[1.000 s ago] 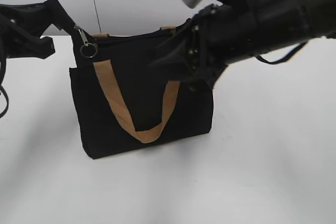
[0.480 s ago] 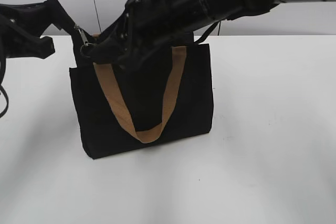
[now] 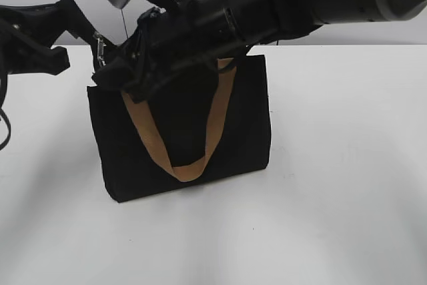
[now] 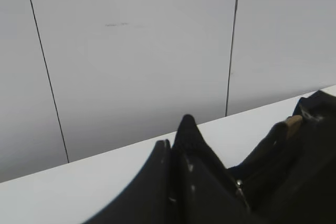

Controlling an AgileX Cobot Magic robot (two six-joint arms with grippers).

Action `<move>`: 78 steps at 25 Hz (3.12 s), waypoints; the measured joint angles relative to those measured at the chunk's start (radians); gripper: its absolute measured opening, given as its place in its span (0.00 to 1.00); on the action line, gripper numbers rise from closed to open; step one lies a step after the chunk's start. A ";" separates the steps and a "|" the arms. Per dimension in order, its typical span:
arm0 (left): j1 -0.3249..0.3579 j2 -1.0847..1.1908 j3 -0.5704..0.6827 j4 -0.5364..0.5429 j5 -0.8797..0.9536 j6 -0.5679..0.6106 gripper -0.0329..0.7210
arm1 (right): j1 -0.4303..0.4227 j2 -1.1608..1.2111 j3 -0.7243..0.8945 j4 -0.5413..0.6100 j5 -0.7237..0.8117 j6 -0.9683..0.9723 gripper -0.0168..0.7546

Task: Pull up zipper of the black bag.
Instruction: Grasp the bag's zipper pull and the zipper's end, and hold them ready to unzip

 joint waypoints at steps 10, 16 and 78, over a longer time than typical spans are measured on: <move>0.000 0.000 0.000 0.000 0.000 0.000 0.05 | 0.015 0.016 -0.001 0.002 -0.060 0.007 0.07; 0.000 0.000 0.000 0.000 0.000 0.000 0.05 | 0.015 0.016 -0.001 0.004 -0.065 0.043 0.02; 0.070 -0.001 -0.002 0.000 0.494 0.000 0.05 | -0.035 -0.033 -0.001 -0.143 0.027 0.417 0.02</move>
